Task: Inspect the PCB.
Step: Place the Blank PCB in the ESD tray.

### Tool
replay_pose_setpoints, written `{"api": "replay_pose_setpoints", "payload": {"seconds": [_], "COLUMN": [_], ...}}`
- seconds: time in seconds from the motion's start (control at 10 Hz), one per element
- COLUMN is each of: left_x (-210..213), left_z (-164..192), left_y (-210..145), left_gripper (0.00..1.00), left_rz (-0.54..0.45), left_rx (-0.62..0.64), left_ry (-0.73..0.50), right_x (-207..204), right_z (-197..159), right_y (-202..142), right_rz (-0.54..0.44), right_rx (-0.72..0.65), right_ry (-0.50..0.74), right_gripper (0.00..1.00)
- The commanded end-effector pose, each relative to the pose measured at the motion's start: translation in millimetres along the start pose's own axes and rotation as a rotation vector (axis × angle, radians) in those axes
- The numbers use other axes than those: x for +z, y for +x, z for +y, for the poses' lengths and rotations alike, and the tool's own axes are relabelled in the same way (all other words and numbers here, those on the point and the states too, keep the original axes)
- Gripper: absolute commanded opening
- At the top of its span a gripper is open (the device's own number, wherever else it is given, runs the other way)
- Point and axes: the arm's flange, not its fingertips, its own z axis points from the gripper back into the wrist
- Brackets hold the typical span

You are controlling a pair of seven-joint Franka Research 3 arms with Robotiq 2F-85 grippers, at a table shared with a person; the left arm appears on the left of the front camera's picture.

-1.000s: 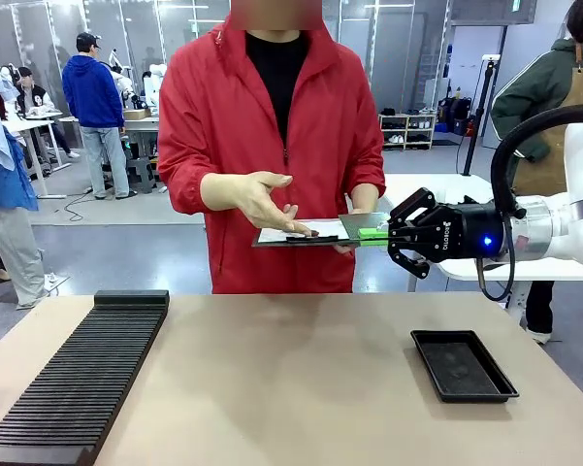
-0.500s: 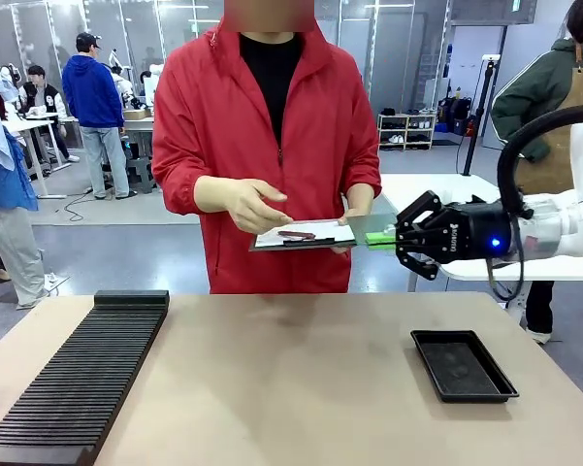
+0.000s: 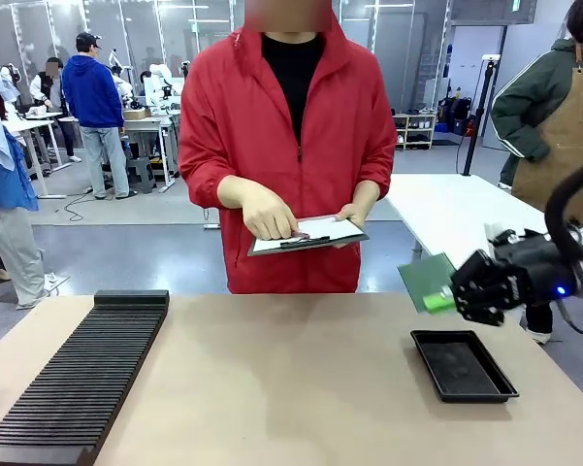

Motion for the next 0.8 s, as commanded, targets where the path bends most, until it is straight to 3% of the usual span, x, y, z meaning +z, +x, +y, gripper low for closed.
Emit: {"api": "replay_pose_setpoints", "payload": {"seconds": [0.0, 0.7], "left_x": [0.1, 0.1], "left_z": [-4.4, -4.4], "left_y": [-2.1, -2.1], "left_gripper": [1.0, 1.0], "left_rz": [0.007, 0.007], "left_rx": [0.013, 0.013], "left_ry": [0.008, 0.008], "right_x": [7.9, -0.2], "right_z": [-28.7, -101.8], "right_y": [9.1, 47.4], "right_rz": [-0.004, -0.024], "right_rx": [0.052, -0.019], "right_ry": [-0.053, -0.317], "right_gripper": [0.03, 0.03]}}
